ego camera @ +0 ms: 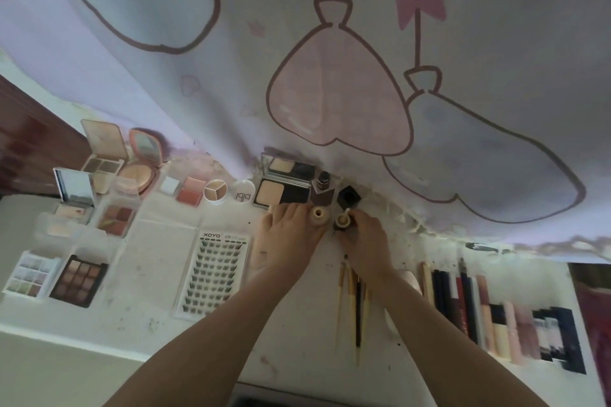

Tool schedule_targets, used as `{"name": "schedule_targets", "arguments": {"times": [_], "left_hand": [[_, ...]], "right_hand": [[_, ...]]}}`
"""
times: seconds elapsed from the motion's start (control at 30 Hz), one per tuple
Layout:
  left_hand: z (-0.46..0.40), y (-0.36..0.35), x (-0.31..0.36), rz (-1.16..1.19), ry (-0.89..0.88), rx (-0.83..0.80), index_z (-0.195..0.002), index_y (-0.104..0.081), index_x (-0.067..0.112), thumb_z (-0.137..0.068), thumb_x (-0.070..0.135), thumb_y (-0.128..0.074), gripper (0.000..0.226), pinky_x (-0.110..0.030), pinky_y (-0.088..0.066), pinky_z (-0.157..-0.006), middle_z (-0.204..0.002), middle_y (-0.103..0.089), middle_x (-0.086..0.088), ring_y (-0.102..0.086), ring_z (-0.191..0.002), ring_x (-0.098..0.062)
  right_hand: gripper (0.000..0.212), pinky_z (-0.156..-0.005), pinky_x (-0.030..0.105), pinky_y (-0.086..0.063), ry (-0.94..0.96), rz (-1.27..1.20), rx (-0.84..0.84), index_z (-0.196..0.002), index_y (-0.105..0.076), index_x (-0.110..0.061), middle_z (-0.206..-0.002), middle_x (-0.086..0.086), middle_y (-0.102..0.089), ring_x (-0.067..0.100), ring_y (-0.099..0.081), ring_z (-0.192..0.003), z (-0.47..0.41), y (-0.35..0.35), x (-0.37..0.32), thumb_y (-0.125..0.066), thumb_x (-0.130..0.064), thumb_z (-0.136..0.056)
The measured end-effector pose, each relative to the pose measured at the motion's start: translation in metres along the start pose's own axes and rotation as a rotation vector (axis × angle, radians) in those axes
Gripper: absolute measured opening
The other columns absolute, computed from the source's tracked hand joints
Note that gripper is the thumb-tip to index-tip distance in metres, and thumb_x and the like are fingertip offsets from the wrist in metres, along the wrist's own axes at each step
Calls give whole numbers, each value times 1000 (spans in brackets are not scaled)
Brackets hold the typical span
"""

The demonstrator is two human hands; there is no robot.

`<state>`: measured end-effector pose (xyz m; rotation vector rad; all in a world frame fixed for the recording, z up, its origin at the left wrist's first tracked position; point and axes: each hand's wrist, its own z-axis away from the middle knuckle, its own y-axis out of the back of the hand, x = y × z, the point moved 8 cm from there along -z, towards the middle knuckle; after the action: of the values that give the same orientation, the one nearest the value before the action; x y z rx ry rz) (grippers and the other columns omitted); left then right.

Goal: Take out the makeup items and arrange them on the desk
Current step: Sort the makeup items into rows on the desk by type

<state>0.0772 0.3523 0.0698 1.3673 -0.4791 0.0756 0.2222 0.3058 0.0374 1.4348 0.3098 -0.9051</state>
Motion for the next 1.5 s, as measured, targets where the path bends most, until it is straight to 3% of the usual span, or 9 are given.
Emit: {"name": "schedule_targets", "arguments": {"times": [0.2, 0.33, 0.47, 0.63, 0.77, 0.93, 1.03, 1.17, 1.5], "left_hand": [[8, 6, -4, 83, 43, 2, -131, -41, 26, -89, 55, -45, 52, -32, -26, -101, -130, -45, 7, -35, -123, -16], [44, 19, -15, 224, 98, 120, -114, -50, 21, -91, 36, -52, 28, -29, -29, -95, -109, -52, 6, -43, -107, -15], [79, -17, 17, 154, -38, -101, -100, -55, 24, -96, 33, -43, 15, -25, -30, -86, -96, -55, 9, -50, -98, -13], [80, -57, 33, -157, -61, -294, -109, -56, 17, -97, 40, -34, 34, -37, -34, -89, -113, -56, -3, -47, -109, -24], [79, -63, 29, -245, -79, -313, -114, -56, 16, -96, 38, -38, 34, -37, -33, -91, -117, -54, -5, -45, -111, -25], [83, -53, 15, -299, -110, -312, -116, -57, 14, -96, 38, -39, 37, -38, -32, -92, -118, -52, -7, -44, -112, -26], [94, -42, -4, -321, -144, -302, -116, -57, 14, -96, 36, -38, 35, -38, -31, -92, -118, -52, -6, -42, -113, -26], [109, -27, -39, -363, -163, -271, -116, -56, 15, -96, 35, -35, 35, -36, -31, -93, -119, -52, -5, -42, -114, -24], [104, -3, -75, -399, -152, -202, -113, -60, 15, -96, 29, -39, 30, -36, -29, -95, -118, -53, -4, -43, -113, -24]], "right_hand": [[36, -88, 22, -41, -100, 7, -71, -123, -55, -12, -119, 4, -53, 17, -54, -104, 8, 21, 13, -59, -18, -88], [15, -63, 19, -45, -263, -57, -134, -105, -60, -15, -88, 1, -62, 16, -61, -74, 41, 49, 29, -55, -19, -92], [17, -67, 30, -52, -248, 181, -255, -90, -57, -11, -81, 8, -64, 20, -59, -70, 83, 33, 24, -43, -19, -96], [31, -90, 31, -41, -223, 393, -224, -125, -48, -5, -97, 5, -58, 22, -61, -92, 99, 14, 15, -34, -12, -98], [44, -73, 38, -50, -248, 537, -272, -140, -30, -6, -117, 8, -61, 24, -65, -95, 102, -5, 5, -40, -17, -99], [24, -63, 26, -40, -282, 500, -289, -110, -57, -8, -108, 8, -64, 22, -63, -92, 102, -11, 5, -42, -21, -99], [24, -59, 25, -39, -275, 445, -293, -110, -58, -6, -105, 9, -63, 23, -62, -87, 103, -14, -8, -46, -22, -96], [20, -45, 20, -28, -251, 351, -321, -80, -50, -13, -68, -3, -46, 16, -50, -69, 113, -33, -35, -48, -28, -93], [28, -67, 28, -43, -269, 312, -332, -97, -56, -10, -90, 6, -57, 24, -61, -88, 122, -86, -64, -43, -35, -96]]}}
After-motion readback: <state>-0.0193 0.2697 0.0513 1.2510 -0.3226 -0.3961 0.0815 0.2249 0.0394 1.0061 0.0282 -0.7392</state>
